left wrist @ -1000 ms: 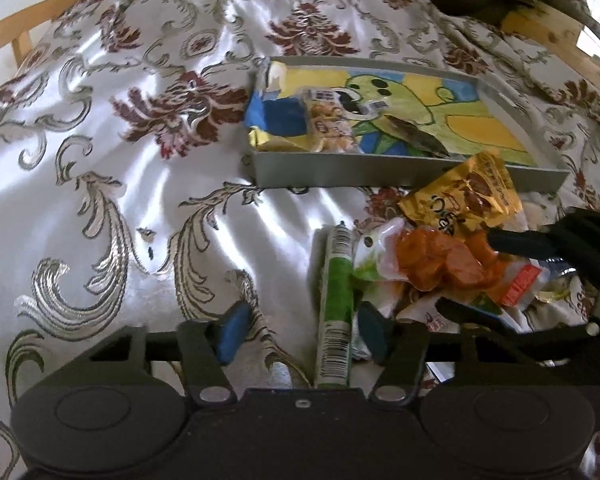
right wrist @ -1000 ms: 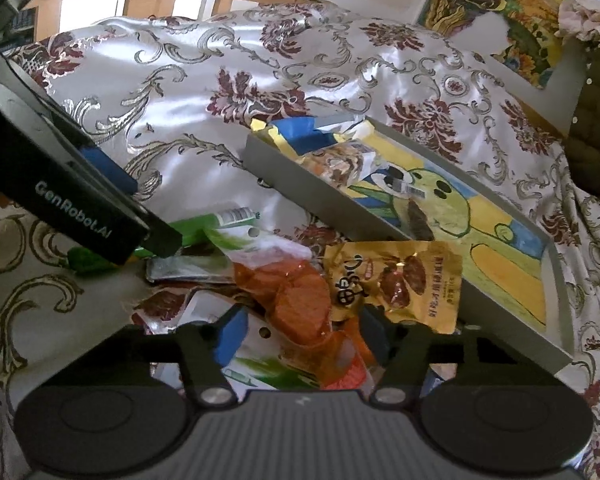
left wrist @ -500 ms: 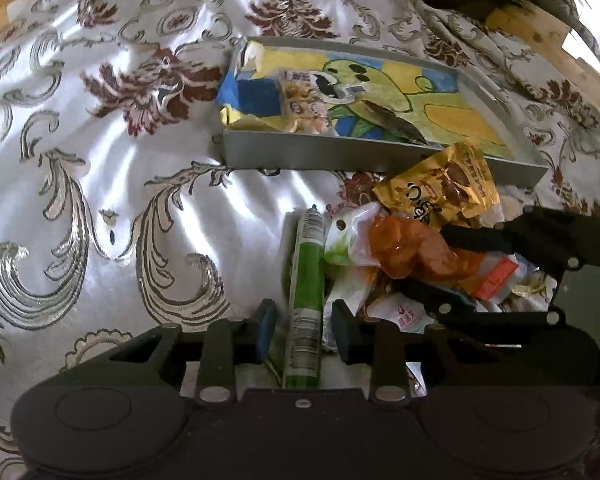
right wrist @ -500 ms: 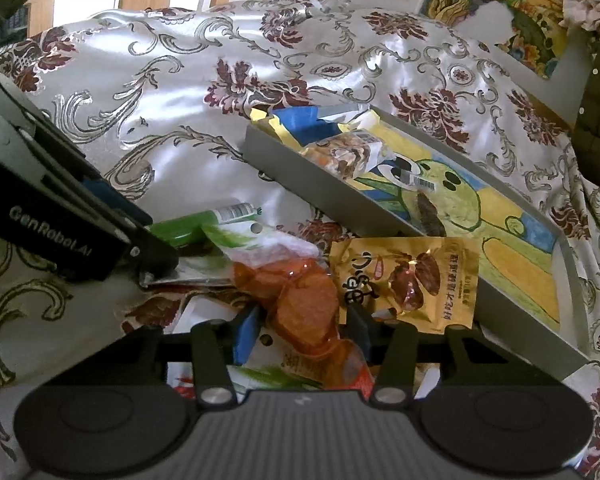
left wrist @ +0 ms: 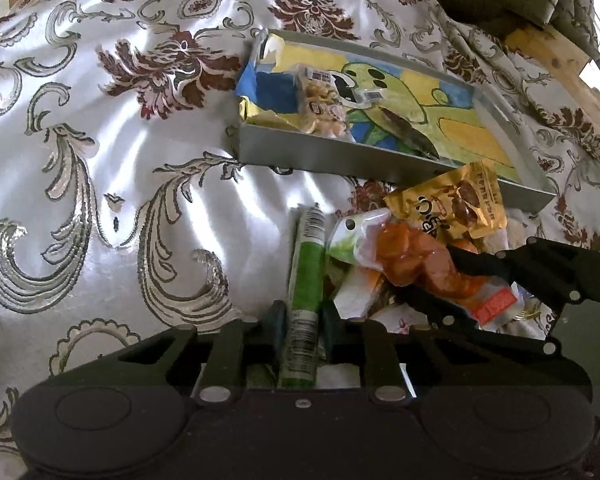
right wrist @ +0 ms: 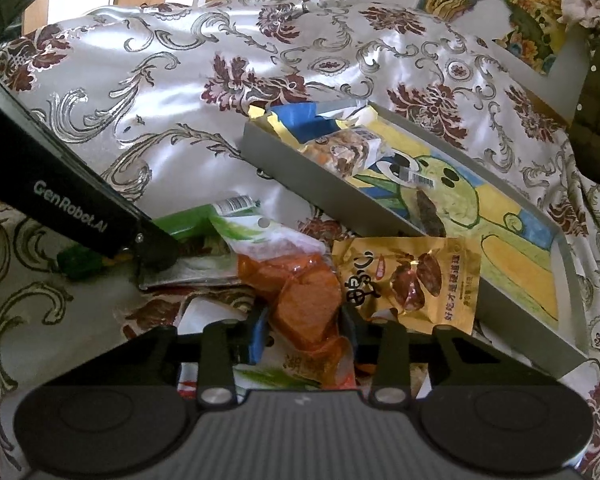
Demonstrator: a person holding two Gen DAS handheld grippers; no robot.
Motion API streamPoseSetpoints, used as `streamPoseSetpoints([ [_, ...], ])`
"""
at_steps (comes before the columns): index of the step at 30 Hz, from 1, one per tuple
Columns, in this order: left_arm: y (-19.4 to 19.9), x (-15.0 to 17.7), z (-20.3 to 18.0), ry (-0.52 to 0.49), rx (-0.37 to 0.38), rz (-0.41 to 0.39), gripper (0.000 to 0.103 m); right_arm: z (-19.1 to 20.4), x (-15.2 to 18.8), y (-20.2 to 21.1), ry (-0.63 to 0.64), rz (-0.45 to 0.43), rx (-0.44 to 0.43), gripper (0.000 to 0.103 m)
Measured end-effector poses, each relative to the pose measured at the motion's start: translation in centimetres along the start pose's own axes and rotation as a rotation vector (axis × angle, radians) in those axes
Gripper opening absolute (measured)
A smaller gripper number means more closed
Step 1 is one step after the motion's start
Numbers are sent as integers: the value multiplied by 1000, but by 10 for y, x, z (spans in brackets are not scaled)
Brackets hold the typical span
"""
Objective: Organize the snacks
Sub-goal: 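Lift the green stick with the left tool while the right tool carries the orange pack over the tray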
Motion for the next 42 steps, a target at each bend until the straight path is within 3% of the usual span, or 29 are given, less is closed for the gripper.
streamPoseSetpoints([
  [6,11,-2,-3,25,13,-22,19,0,-4,11,-17,-27,-6,40],
  [16,48,-19,-6,38,8,-170,19,-7,-20,55,-51,-110,8,41],
  [31,102,-74,-44,4,-22,-434,19,-89,-75,114,-85,-253,115,41],
  [35,93,-98,-63,-16,-9,-462,19,-120,-77,108,-156,-282,142,41],
  [42,40,-135,-97,-26,14,-451,19,-165,-62,74,-276,-276,153,41],
])
Point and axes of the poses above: each gripper's, at about its wrist camera, not at the fingertips, and y roughly against the way its jaws point, z to its left, x to its underside, the point moved 8 cm from there along -y, roughly the way its jaws point, and after that the axes turned 1 degree about x, right-handed, at the moved point
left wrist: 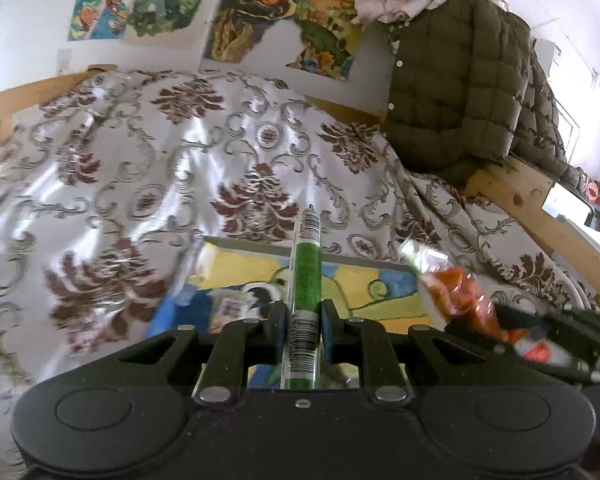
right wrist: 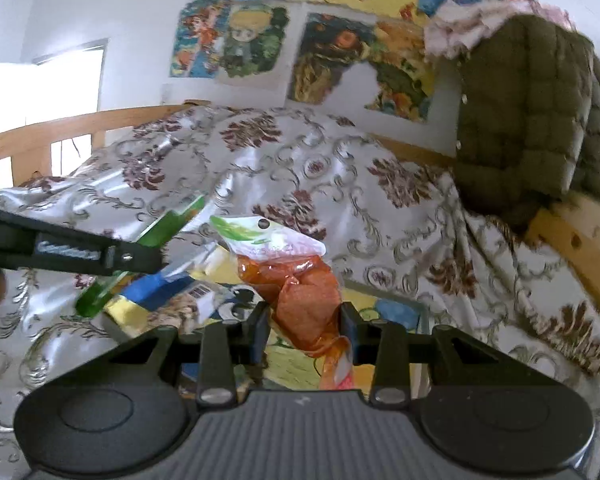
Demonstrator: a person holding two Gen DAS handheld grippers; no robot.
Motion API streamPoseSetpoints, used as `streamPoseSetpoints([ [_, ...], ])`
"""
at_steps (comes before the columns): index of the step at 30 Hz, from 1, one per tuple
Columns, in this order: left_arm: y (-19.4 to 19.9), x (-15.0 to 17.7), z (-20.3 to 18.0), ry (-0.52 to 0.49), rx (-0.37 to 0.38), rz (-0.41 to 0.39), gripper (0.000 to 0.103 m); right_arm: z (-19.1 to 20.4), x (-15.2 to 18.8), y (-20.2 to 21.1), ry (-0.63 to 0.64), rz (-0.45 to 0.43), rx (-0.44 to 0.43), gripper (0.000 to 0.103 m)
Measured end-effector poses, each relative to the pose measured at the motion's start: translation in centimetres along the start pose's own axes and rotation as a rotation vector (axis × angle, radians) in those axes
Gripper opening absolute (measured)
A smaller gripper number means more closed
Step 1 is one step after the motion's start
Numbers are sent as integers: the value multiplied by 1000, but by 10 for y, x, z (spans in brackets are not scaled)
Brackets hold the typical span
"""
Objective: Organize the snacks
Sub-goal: 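Lift the green stick with the left tool while the right tool carries the orange pack over the tray, then open the left tool over the tray while the right tool opens, dropping the orange pack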
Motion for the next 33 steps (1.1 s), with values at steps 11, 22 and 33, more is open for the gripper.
streamPoseSetpoints([
  [11,-85,11,-37,-35,10,74,19,-44,35,-59,-128,86,38,41],
  [22,-132,45,-28,8,-40,227,19,-52,72,-90,-164,184,21,41],
  [33,-144,53,-20,70,-56,261,22,-46,81,-99,-160,231,6,44],
])
Point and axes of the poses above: each gripper's, at about its wrist camera, not at the fingertips, and y roughly against the way its jaws point, z to its left, x to its underside, the point moved 8 cm from there along -y, roughly the way its jaws point, and after that the axes turned 1 degree about x, right-handed, at the moved point
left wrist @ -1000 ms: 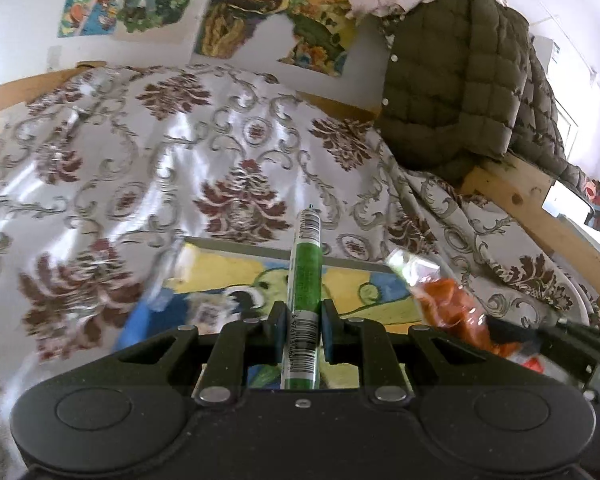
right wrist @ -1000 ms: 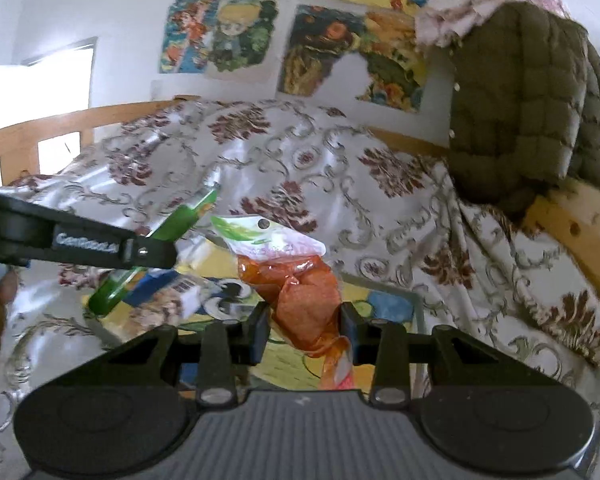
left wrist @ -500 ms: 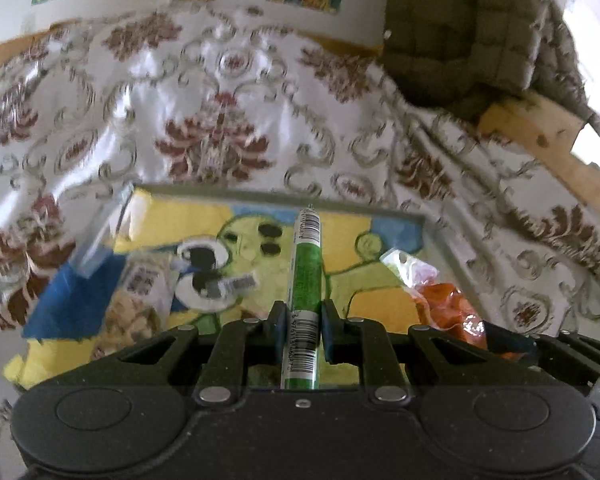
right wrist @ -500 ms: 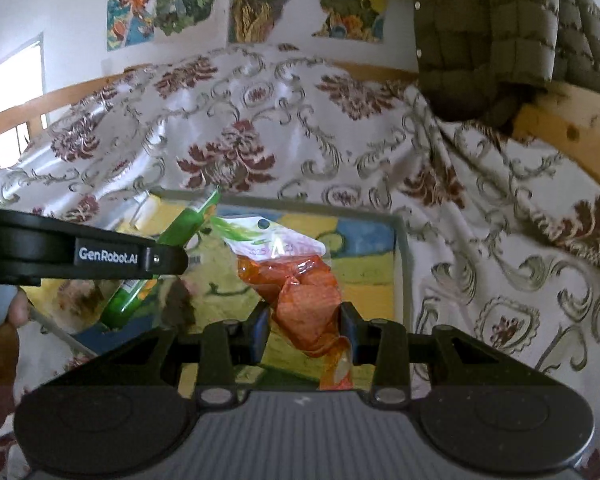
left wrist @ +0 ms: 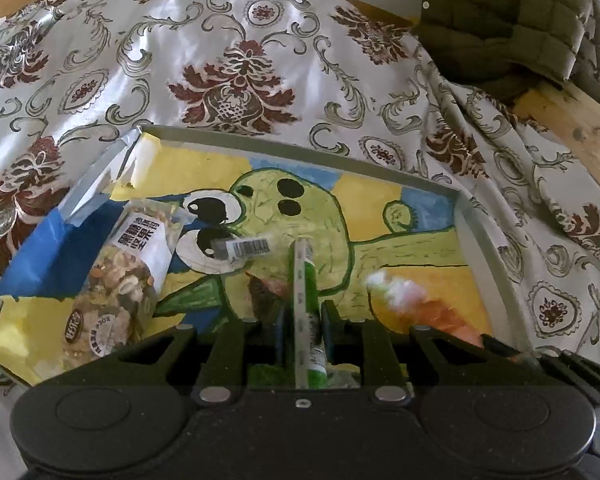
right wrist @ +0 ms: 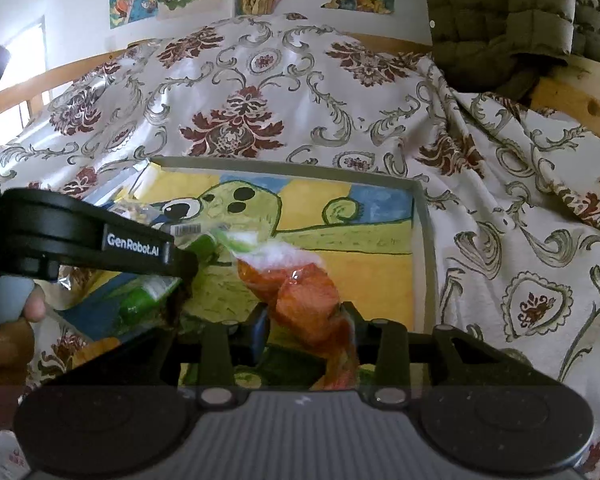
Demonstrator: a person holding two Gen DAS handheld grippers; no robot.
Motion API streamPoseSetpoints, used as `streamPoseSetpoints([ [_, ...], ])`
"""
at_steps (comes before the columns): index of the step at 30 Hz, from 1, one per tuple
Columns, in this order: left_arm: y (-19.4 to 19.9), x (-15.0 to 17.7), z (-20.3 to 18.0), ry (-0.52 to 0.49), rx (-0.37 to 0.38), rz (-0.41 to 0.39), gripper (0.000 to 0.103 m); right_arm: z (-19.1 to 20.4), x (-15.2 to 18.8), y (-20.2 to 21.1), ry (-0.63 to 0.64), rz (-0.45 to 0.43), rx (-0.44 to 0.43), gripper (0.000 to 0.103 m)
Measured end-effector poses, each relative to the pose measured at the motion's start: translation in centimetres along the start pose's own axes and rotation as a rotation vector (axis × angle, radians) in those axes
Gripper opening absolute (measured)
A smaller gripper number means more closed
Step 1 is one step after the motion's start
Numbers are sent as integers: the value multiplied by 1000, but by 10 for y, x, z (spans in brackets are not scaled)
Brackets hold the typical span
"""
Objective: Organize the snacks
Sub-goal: 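Open the left tool over the tray while the right tool opens, dropping the orange pack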
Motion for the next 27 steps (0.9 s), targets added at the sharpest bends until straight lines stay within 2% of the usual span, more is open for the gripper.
streamPoseSetpoints([
  [3,8,-3,0,9,15,-15,26,0,-1,4,-9,-5,-9,49],
  [5,17,-4,1,15,20,-30,35,0,-3,9,-17,-11,-17,55],
  [9,41,-8,2,9,26,-76,45,-2,-10,27,-46,-45,-25,65],
  [11,56,-10,4,7,24,-108,56,-3,-12,38,-61,-67,-26,69],
  [15,88,-13,5,0,28,-173,69,-7,-19,65,-86,-124,-20,78],
  [17,105,-12,5,-7,24,-200,82,-10,-24,78,-105,-152,-23,83],
  [20,131,-9,7,0,22,-249,95,-16,-29,101,-133,-196,-22,89],
  [24,164,-3,8,11,21,-306,102,-19,-37,132,-155,-273,-30,101],
  [27,188,5,9,6,13,-345,102,-18,-41,153,-163,-330,-36,103],
])
Point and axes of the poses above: each gripper's, at about its wrist camera, not at the fingertips, and y roughly against the way its jaws point, z to its left, x to its underside, the point moved 8 cm from there along -y, roughly the way its jaws point, and after that the axes turned 1 degree about x, right-handed, at the moved point
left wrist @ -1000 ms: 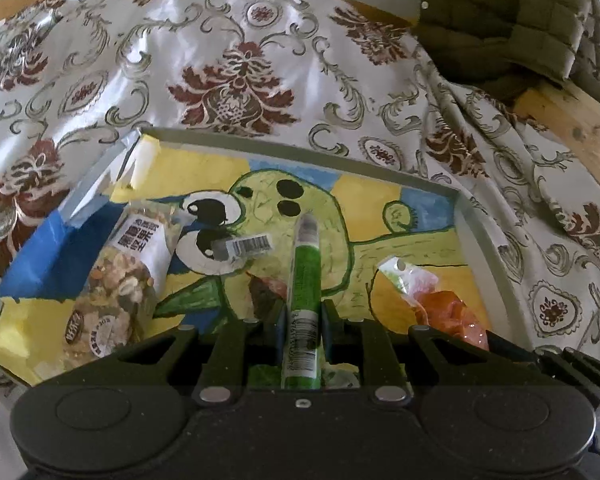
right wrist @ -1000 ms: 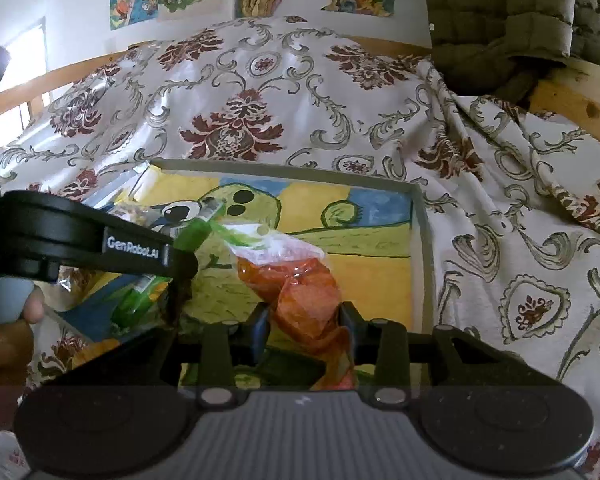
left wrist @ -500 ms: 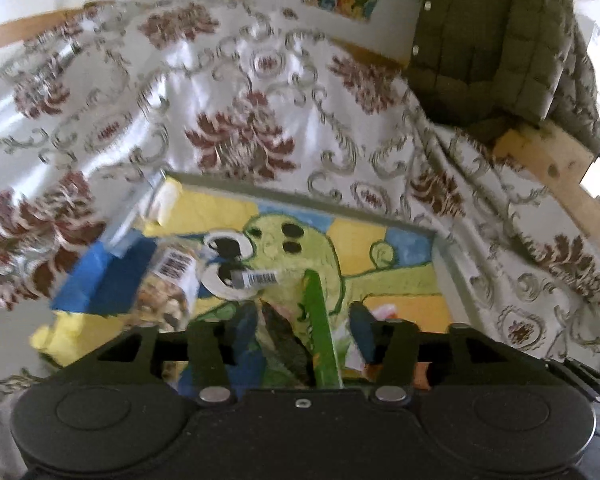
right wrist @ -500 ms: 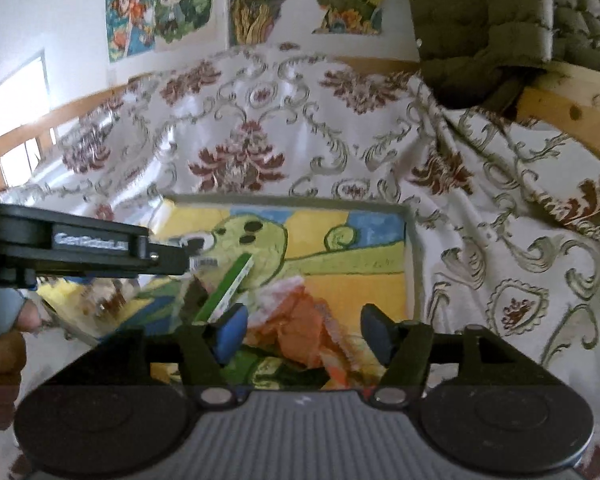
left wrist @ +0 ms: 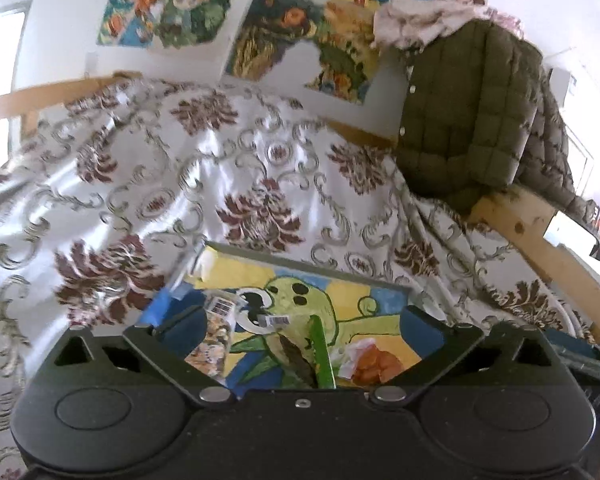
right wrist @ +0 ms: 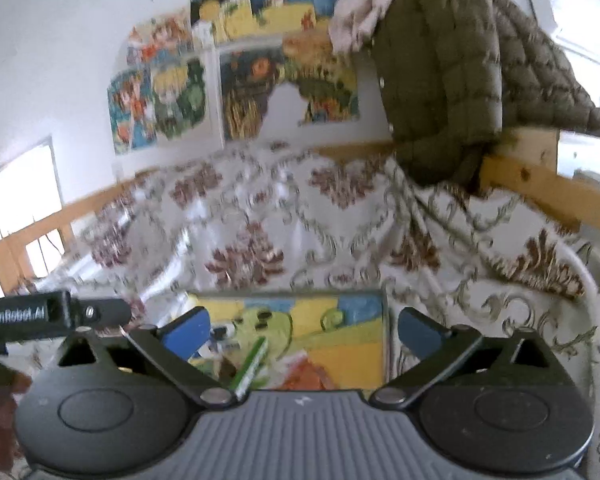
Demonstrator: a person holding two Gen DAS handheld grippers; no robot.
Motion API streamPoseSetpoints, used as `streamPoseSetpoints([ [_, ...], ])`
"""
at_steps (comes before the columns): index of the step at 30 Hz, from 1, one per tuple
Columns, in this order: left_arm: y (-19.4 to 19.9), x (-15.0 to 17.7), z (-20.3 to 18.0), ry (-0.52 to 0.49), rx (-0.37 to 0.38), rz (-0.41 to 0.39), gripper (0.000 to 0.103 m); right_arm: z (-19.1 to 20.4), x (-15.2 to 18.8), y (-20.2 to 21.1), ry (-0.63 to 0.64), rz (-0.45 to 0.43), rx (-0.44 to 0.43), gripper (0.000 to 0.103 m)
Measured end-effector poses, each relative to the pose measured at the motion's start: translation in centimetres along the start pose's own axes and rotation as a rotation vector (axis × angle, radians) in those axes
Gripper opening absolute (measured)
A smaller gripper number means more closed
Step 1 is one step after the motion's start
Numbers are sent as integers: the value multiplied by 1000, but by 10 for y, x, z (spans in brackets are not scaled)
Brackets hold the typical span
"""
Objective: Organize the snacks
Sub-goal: 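Open the left tool over the tray while the right tool opens, dropping the orange pack, then withdraw both open tools from the tray back toward the snack pile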
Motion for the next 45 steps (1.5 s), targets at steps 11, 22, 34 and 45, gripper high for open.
streamPoseSetpoints([
  [11,94,15,5,-56,-45,-111,102,9,10,77,-4,-87,55,103],
  [22,165,50,15,-106,-77,-143,102,18,49,147,14,-118,210,103],
  [34,209,89,27,-145,-52,-112,102,42,96,194,31,-50,205,103],
  [45,214,130,23,-159,-7,10,102,50,122,214,31,41,222,103],
])
Point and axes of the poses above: each gripper's, at about its wrist camera, not at the fingertips, and y roughly against the way its jaws point, z to its left, x to its underside, the point moved 8 cm from there along -y, roughly the way its jaws point, and after that the axes turned 1 degree about x, right-handed, at the moved point
